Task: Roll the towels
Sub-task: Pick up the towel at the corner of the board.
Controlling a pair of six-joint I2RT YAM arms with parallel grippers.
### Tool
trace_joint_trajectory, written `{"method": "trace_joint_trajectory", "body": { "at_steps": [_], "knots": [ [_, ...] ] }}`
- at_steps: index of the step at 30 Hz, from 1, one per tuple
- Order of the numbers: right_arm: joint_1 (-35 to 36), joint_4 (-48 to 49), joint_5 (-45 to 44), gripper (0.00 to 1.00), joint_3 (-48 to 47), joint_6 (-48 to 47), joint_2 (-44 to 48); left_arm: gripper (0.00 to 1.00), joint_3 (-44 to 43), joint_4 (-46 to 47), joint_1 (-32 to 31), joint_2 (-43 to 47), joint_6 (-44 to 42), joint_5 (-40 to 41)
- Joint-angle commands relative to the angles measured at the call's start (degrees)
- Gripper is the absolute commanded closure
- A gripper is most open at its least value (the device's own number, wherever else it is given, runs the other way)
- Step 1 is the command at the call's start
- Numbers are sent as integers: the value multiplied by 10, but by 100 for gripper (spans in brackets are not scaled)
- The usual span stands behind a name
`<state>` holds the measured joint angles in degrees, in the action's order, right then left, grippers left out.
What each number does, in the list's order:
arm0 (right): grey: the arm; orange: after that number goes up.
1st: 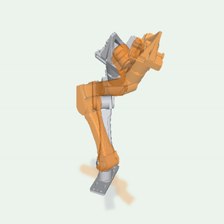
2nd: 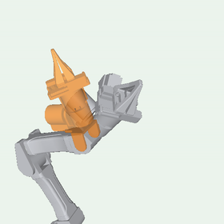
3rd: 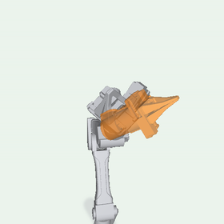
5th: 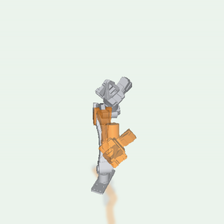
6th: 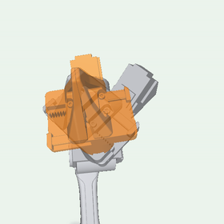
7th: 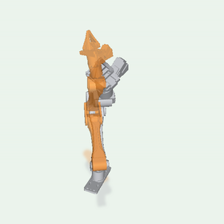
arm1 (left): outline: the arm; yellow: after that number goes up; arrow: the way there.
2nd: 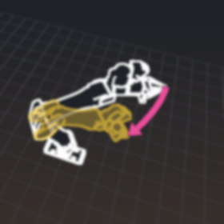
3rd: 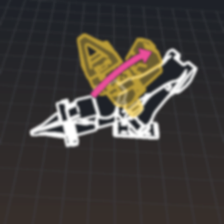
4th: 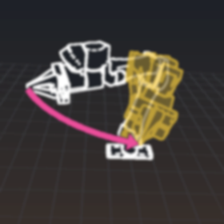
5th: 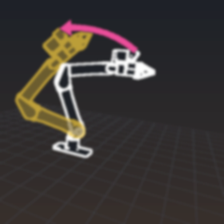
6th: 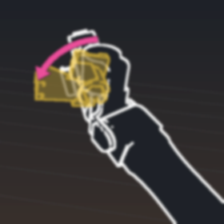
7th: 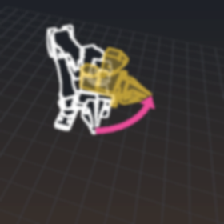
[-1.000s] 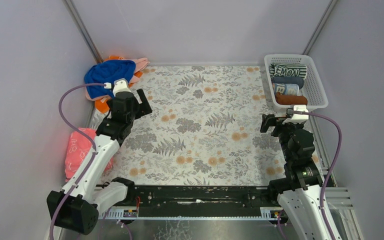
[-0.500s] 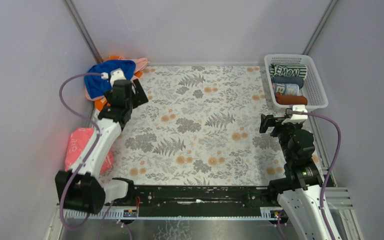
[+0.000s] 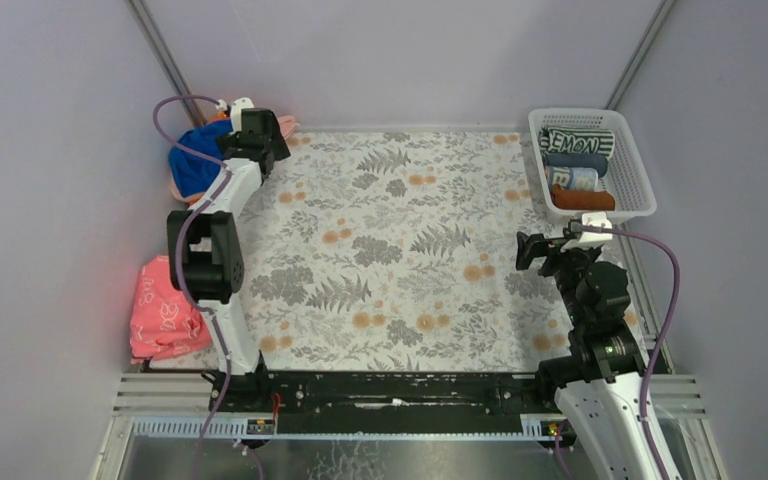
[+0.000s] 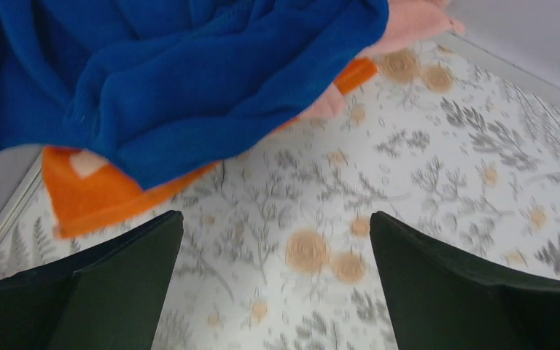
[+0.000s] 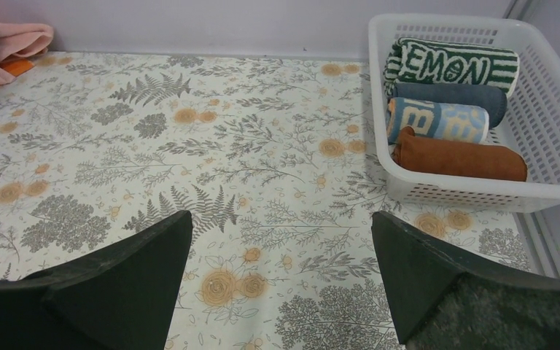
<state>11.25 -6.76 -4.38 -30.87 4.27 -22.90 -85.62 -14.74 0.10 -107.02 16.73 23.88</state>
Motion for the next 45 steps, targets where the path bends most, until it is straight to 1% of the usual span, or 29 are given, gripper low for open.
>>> {"method": "trace_joint_trajectory", "body": {
  "at_steps": [1,6,7,9,11,14,16,20,22,23,25,26,27,29,30,31,35,37,41,45],
  "knots": [
    [3,29,18,1,-2,-6,-8,2,-93,51,19,-98,-43,29],
    [3,22,21,1,-6,-10,-26,6,-202,35,36,-218,-70,33],
    [3,19,20,1,-7,-11,-29,8,-222,29,38,-238,-74,37],
    [3,17,20,1,-8,-12,-37,14,-256,18,46,-269,-77,38],
    [3,15,20,1,-9,-14,-42,26,-275,15,56,-287,-80,33],
    [3,15,20,1,-9,-15,-47,51,-274,13,63,-281,-82,31],
    [3,16,22,1,-9,-15,-50,66,-253,23,63,-258,-89,25],
    [3,18,29,1,-9,-14,-48,79,-188,48,63,-190,-86,9],
    [3,19,31,1,-9,-13,-45,94,-162,56,63,-160,-84,-5],
    [3,19,32,1,-9,-12,-44,99,-153,56,63,-149,-84,-9],
    [3,20,36,1,-9,-11,-41,100,-141,55,62,-130,-84,-8],
    [3,20,38,1,-9,-10,-40,97,-133,55,62,-121,-85,-6],
    [4,21,41,1,-9,-9,-39,92,-129,54,61,-112,-87,-3],
    [3,21,44,1,-9,-7,-36,91,-128,43,62,-107,-89,2],
    [3,21,44,1,-9,-7,-35,93,-129,35,62,-105,-88,4],
    [3,20,44,1,-9,-6,-34,99,-131,27,61,-102,-88,1],
    [3,20,46,1,-9,-5,-33,100,-123,23,52,-57,-90,-30],
    [3,19,47,1,-10,-6,-32,100,-136,9,39,-29,-86,-50],
    [3,21,50,1,-11,-3,-27,100,-164,-24,-13,34,-70,-102],
    [4,21,52,1,-12,-1,-18,100,-210,-54,-108,76,-82,-110]
  ]
}}
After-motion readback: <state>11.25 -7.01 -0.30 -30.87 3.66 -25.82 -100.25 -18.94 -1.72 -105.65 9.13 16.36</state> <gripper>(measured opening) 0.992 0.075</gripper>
